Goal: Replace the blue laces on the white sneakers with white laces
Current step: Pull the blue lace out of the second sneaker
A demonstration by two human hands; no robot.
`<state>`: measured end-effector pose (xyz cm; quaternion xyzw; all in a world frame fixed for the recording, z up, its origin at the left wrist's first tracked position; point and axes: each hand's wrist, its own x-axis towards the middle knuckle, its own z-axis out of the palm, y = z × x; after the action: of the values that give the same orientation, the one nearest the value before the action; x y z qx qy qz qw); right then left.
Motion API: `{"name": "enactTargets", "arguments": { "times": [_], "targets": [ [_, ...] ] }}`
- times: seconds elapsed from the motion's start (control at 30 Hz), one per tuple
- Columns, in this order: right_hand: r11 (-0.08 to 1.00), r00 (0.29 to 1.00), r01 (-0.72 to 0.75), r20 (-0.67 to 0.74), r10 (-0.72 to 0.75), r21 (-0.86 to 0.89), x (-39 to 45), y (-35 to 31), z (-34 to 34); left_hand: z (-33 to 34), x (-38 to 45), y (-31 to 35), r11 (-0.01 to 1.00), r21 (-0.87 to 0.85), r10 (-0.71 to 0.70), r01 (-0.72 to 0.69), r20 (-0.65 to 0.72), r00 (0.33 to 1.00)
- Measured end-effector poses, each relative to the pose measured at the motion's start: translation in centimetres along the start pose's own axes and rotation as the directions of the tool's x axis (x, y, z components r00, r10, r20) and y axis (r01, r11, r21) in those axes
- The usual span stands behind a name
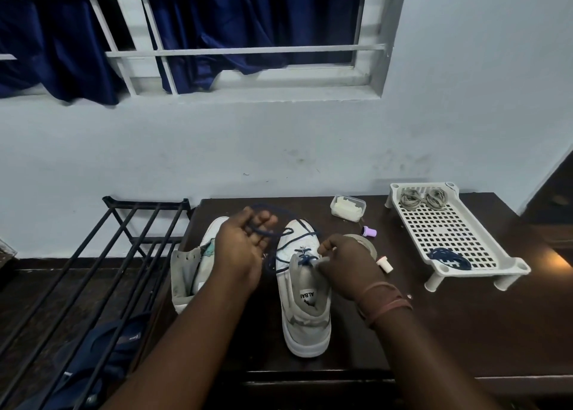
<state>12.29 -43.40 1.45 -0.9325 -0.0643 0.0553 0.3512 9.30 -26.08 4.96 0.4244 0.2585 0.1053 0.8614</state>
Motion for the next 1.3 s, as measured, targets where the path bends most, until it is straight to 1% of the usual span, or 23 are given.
{"name": "enactTargets", "arguments": {
  "times": [0.07, 0.17, 0.23, 0.27, 0.3, 0.37, 0.43, 0.47, 0.53, 0.6, 0.63, 0.7, 0.77, 0.83, 0.9, 0.97, 1.0, 1.03, 1.07, 1.1, 1.17, 1.23, 1.3],
  "targets": [
    [0.994, 0.995, 0.096, 0.011, -0.096, -0.060, -0.1, -0.2, 0.4, -0.9, 1.0, -0.6, 0.975, 0.217, -0.024, 0.049, -0.120, 0.993],
    [0.936, 0.971, 0.233, 0.004, -0.240, -0.264, -0.2, -0.7, 1.4, -0.9, 0.4, -2.2, 0.849, 0.518, -0.091, 0.109, -0.061, 0.994],
    [0.892, 0.947, 0.285, -0.044, -0.319, -0.351, -0.4, -0.8, 2.0, -0.6, -0.8, -2.8, 0.666, 0.746, 0.035, 0.012, -0.048, 0.998],
    [0.881, 0.938, 0.291, -0.072, -0.340, -0.373, -0.5, -0.8, 2.3, -0.6, -1.0, -3.2, 0.597, 0.801, 0.099, -0.046, -0.016, 0.995],
    [0.878, 0.932, 0.293, -0.093, -0.351, -0.379, -0.4, -0.7, 2.6, -0.8, -0.9, -3.6, 0.582, 0.809, 0.114, -0.077, 0.013, 0.993],
    [0.917, 0.945, 0.211, -0.171, -0.280, -0.338, 0.0, -0.8, 2.6, -1.2, -0.8, -3.9, 0.666, 0.744, 0.055, -0.048, 0.015, 0.998],
    [0.986, 0.947, 0.036, -0.310, -0.085, -0.162, 0.5, -0.9, 2.1, -1.5, -0.4, -4.1, 0.763, 0.646, -0.004, 0.023, -0.031, 1.000],
    [0.997, 0.932, -0.038, -0.361, 0.012, -0.064, 0.6, -0.8, 1.6, -1.6, -0.3, -4.1, 0.776, 0.630, -0.007, 0.035, -0.046, 0.999],
    [0.996, 0.903, -0.081, -0.419, 0.094, 0.047, 0.9, -0.4, 0.8, -1.8, 0.1, -4.2, 0.783, 0.618, -0.043, 0.068, -0.055, 0.998],
    [0.998, 0.906, -0.024, -0.421, 0.046, 0.056, 0.5, -0.6, 0.5, -1.9, 0.5, -4.2, 0.779, 0.619, -0.088, 0.105, -0.058, 0.994],
    [0.999, 0.910, 0.047, -0.412, -0.048, -0.013, 0.5, -0.7, 0.5, -2.0, 0.7, -4.3, 0.777, 0.620, -0.091, 0.109, -0.060, 0.994],
    [0.944, 0.931, 0.142, -0.285, -0.230, -0.297, -0.1, -1.3, 0.9, -1.9, 0.7, -4.1, 0.773, 0.626, -0.082, 0.098, -0.055, 0.995],
    [0.843, 0.961, 0.171, -0.103, -0.257, -0.510, -0.9, -1.9, 1.8, -2.0, 0.5, -3.9, 0.770, 0.633, -0.064, 0.079, -0.046, 0.997],
    [0.772, 0.974, 0.158, -0.032, -0.225, -0.616, -1.3, -1.9, 2.4, -2.0, 0.3, -3.8, 0.770, 0.634, -0.059, 0.071, -0.040, 0.997],
    [0.798, 0.964, 0.063, -0.171, -0.205, -0.599, -1.1, -2.3, 1.6, -2.0, 0.2, -3.8, 0.775, 0.627, -0.071, 0.082, -0.043, 0.997],
    [0.917, 0.894, -0.082, -0.436, -0.106, -0.391, -0.4, -2.4, -0.3, -1.9, 0.1, -3.6, 0.783, 0.615, -0.083, 0.095, -0.047, 0.995],
    [0.953, 0.847, -0.116, -0.528, -0.052, -0.280, -0.1, -2.1, -1.3, -1.9, 0.1, -3.6, 0.787, 0.608, -0.089, 0.101, -0.050, 0.995],
    [0.961, 0.820, -0.128, -0.571, -0.036, -0.244, 0.0, -1.7, -1.9, -1.8, 0.0, -3.5, 0.790, 0.604, -0.094, 0.105, -0.051, 0.994],
    [0.955, 0.832, -0.141, -0.554, -0.029, -0.262, -0.1, -1.3, -2.1, -1.7, -0.1, -3.5, 0.791, 0.602, -0.102, 0.111, -0.050, 0.994],
    [0.944, 0.875, -0.139, -0.484, -0.025, -0.301, -0.3, -1.3, -1.9, -1.6, -0.2, -3.5, 0.792, 0.600, -0.108, 0.115, -0.048, 0.993],
    [0.918, 0.941, -0.057, -0.329, -0.082, -0.392, -0.9, -1.5, -0.5, -1.5, -0.2, -3.4, 0.792, 0.599, -0.113, 0.116, -0.043, 0.993],
    [0.870, 0.958, 0.075, -0.208, -0.199, -0.488, -1.2, -1.9, 1.3, -1.4, -0.2, -3.3, 0.788, 0.606, -0.109, 0.108, -0.035, 0.993],
    [0.830, 0.966, 0.142, -0.108, -0.235, -0.540, -1.1, -2.0, 2.4, -1.5, -0.3, -3.2, 0.784, 0.613, -0.111, 0.100, -0.021, 0.994]
  ]
}}
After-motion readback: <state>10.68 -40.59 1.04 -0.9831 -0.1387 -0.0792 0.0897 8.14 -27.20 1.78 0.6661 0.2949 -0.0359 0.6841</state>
